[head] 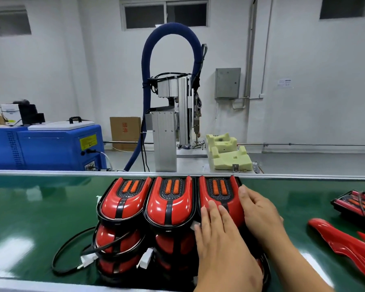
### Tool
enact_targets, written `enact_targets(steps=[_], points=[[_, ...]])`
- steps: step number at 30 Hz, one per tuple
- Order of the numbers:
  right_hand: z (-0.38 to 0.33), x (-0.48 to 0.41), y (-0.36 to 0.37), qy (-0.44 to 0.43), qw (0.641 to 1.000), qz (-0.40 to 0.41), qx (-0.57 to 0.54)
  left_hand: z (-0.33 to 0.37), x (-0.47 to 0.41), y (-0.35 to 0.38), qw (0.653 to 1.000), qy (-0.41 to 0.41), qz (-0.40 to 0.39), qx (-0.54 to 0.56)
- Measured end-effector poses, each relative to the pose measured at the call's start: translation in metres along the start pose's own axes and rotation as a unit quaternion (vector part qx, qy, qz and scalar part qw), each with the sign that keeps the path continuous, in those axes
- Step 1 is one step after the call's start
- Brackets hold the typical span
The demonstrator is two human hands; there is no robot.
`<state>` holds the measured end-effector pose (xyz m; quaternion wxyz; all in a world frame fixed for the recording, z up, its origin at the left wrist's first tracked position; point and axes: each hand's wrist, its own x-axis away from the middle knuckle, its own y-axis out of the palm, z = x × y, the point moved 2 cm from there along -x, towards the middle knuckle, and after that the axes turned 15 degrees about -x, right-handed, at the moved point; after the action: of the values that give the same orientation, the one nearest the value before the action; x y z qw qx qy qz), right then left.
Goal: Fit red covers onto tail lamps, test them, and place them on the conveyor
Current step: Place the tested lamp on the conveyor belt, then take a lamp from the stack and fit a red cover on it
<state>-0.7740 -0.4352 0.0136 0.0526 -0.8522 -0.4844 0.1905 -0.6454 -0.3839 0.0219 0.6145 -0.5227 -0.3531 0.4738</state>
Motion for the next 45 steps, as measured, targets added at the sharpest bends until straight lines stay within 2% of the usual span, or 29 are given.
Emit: enact_targets(steps=[3,8,17,22,25,28,32,35,40,45], points=[[0.004,0.002,0.000,0.022,0.999,-0.013,0.037,-0.001,-0.002,0.001,1.000,0.002,-0.003,-0.008],[0.005,0.004,-0.006,-0.002,0.998,0.055,-0.029,-0.003,0.001,0.000,0.999,0.014,0.019,-0.021],[-0.009,0.005,-0.012,-0.046,0.992,0.107,-0.039,0.000,0.005,-0.014,0.998,0.035,0.046,-0.019],[-0.032,0.015,-0.013,-0.144,0.977,0.143,-0.071,-0.009,0.014,-0.026,0.996,0.053,0.077,0.009],[-0.060,0.030,0.001,-0.208,0.958,0.127,-0.153,-0.032,0.028,-0.042,0.980,0.063,0.170,0.084],[-0.095,0.050,0.032,-0.256,0.946,0.077,-0.184,-0.075,0.049,-0.069,0.952,0.040,0.274,0.129],[-0.140,0.092,0.097,-0.293,0.927,-0.027,-0.233,-0.140,0.087,-0.099,0.925,-0.029,0.353,0.134],[-0.170,0.131,0.157,-0.314,0.907,-0.130,-0.249,-0.189,0.121,-0.116,0.909,-0.105,0.388,0.115],[-0.221,0.209,0.253,-0.303,0.855,-0.304,-0.291,-0.276,0.191,-0.141,0.868,-0.251,0.424,0.056],[-0.263,0.304,0.325,-0.303,0.801,-0.415,-0.307,-0.344,0.275,-0.150,0.825,-0.377,0.420,0.027]])
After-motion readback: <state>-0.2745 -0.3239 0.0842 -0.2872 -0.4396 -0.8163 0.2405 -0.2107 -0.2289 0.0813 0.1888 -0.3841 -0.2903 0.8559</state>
